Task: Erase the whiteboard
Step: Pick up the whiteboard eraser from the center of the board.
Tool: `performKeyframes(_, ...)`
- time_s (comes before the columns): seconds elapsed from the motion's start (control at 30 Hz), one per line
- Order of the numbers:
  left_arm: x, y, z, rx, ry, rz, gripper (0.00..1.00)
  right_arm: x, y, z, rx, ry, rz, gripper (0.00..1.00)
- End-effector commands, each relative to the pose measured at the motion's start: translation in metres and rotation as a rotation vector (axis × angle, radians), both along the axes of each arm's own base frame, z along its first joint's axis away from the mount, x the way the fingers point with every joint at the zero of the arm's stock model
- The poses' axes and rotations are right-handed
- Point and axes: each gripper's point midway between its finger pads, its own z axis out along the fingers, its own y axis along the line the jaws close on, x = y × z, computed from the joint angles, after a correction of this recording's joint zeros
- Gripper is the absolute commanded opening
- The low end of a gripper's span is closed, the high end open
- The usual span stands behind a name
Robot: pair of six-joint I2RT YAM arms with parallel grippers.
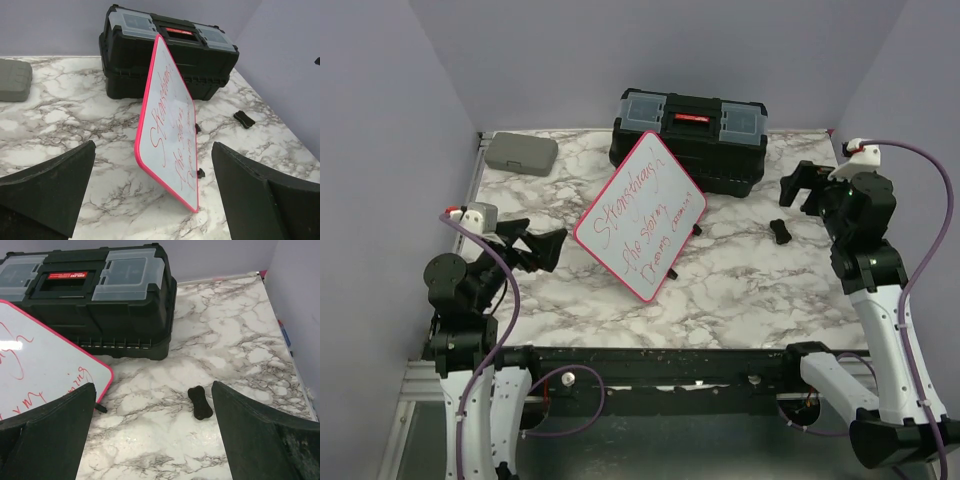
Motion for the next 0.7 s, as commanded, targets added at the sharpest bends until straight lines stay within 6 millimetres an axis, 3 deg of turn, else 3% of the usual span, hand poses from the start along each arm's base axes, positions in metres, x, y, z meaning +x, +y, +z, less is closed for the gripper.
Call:
performKeyframes(0.0, -0.003, 0.006, -0.014, 0.044, 0.007, 0.038, 0.99, 0.004, -0.004, 0.001, 0.020, -0.024, -0.026, 1.00)
performKeyframes(0.13, -0.004, 0.006, -0.024, 0.058, -0.002, 0.044, 0.99, 0.007, 0.002, -0.016, -0.044, 0.016, 0.037, 1.00)
performKeyframes(0.3, -0.006, 0.000, -0.038, 0.069, 0.001, 0.000, 0.99, -0.011, 0.039, -0.047, -0.335, 0.036, 0.420, 1.00)
performKeyframes(0.37, -0.005, -0.003, -0.041, 0.073, 0.004, -0.013, 0.99, -0.011, 0.035, -0.064, -0.373, 0.089, 0.432, 1.00)
performKeyframes(0.47, -0.005, -0.003, -0.048, 0.074, 0.009, -0.015, 0.99, -0.009, 0.024, -0.105, -0.376, 0.260, 0.404, 1.00)
performKeyframes(0.57, -0.006, -0.005, -0.056, 0.077, 0.008, -0.026, 0.99, -0.017, 0.027, -0.158, -0.356, 0.455, 0.505, 1.00)
performKeyframes(0.67, -0.006, -0.006, -0.069, 0.080, 0.020, -0.030, 0.99, -0.019, 0.011, -0.187, -0.296, 0.494, 0.513, 1.00)
